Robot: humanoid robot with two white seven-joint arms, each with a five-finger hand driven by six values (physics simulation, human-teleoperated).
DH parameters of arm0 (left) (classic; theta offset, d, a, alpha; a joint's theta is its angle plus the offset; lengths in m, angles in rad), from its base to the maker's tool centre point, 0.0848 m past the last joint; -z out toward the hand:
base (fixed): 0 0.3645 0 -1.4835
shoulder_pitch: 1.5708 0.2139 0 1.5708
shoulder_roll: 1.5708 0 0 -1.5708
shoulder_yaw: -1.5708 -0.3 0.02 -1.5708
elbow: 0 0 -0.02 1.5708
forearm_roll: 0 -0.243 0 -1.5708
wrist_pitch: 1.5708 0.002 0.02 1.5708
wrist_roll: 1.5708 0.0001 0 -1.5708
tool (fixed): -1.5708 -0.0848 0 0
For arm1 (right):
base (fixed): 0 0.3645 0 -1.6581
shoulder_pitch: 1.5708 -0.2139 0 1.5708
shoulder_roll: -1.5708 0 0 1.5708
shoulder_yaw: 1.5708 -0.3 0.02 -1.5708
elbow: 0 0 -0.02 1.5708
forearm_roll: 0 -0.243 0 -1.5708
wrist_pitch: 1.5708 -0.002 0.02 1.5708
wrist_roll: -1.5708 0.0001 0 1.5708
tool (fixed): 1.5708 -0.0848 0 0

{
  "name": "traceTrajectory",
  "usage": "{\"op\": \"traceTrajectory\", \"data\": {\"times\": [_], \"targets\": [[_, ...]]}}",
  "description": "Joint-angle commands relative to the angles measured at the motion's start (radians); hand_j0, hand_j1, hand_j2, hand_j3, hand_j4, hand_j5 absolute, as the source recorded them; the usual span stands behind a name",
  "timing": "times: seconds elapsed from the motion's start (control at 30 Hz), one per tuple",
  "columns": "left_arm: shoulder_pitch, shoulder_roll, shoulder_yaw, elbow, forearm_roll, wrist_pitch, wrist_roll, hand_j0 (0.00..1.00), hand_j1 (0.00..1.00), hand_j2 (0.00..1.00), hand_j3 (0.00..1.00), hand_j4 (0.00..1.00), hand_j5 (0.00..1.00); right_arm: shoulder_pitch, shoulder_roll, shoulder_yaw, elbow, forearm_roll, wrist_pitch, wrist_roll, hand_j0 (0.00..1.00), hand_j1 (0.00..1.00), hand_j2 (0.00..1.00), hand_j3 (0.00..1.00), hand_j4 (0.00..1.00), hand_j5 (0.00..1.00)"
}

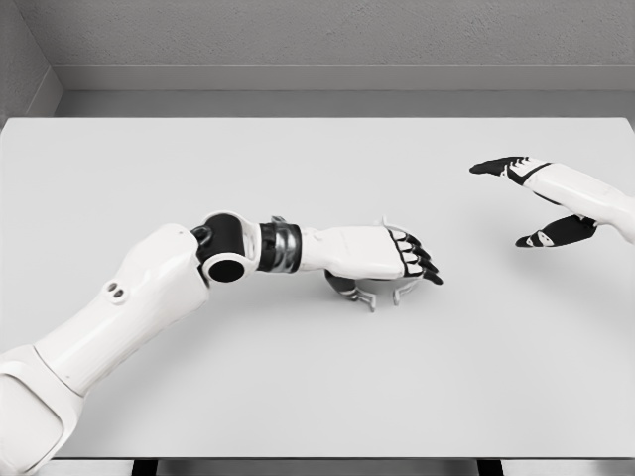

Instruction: Assemble PVC drainage pipe clamps

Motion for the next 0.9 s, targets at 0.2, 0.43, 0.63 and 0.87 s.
{"op": "traceTrajectory", "data": {"times": [0.2, 0.43, 0.63, 0.87], "targets": [[0.000, -0.011, 0.001, 0.000, 0.005, 0.002, 0.000, 0.99, 0.99, 0.99, 0.99, 0.99, 0.99, 0.002, -0.002, -0.012, 0.003, -0.007, 0.003, 0.000, 1.00, 1.00, 1.00, 1.00, 1.00, 1.00], [0.000, -0.018, 0.001, 0.002, 0.005, 0.002, 0.000, 0.99, 0.99, 0.99, 0.99, 0.99, 0.99, 0.002, -0.002, -0.012, 0.005, -0.009, 0.003, 0.000, 1.00, 1.00, 1.00, 1.00, 1.00, 1.00], [0.000, -0.027, 0.001, 0.012, 0.005, 0.002, 0.000, 0.99, 0.99, 0.99, 0.99, 0.99, 0.99, 0.002, -0.002, -0.013, 0.005, -0.009, 0.003, 0.000, 1.00, 1.00, 1.00, 1.00, 1.00, 1.00], [-0.002, -0.034, 0.001, 0.025, 0.002, 0.002, 0.000, 0.99, 0.99, 0.99, 0.99, 0.99, 0.99, 0.002, -0.002, -0.013, 0.005, -0.009, 0.003, 0.000, 1.00, 1.00, 1.00, 1.00, 1.00, 1.00]]}}
